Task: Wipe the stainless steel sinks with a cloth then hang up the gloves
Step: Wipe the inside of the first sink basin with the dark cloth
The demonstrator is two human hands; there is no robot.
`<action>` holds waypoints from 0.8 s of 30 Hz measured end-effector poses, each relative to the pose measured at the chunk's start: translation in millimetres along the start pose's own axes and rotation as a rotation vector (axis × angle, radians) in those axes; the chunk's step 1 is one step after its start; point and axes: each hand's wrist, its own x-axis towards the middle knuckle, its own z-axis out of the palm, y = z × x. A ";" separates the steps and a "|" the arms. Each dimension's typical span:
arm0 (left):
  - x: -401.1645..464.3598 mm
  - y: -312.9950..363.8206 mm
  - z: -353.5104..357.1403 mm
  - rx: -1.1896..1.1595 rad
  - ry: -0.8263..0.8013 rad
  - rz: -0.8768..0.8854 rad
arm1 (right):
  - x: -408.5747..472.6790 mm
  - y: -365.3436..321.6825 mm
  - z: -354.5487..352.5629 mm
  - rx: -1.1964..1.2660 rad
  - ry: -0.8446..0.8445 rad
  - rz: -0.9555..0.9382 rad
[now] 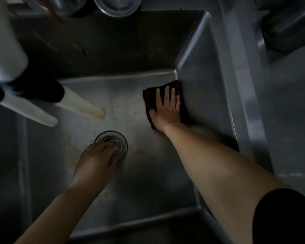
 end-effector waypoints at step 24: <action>-73.7 -59.7 1.8 0.084 -0.110 -0.063 | -232.3 -16.0 83.6 -0.201 -0.507 -0.187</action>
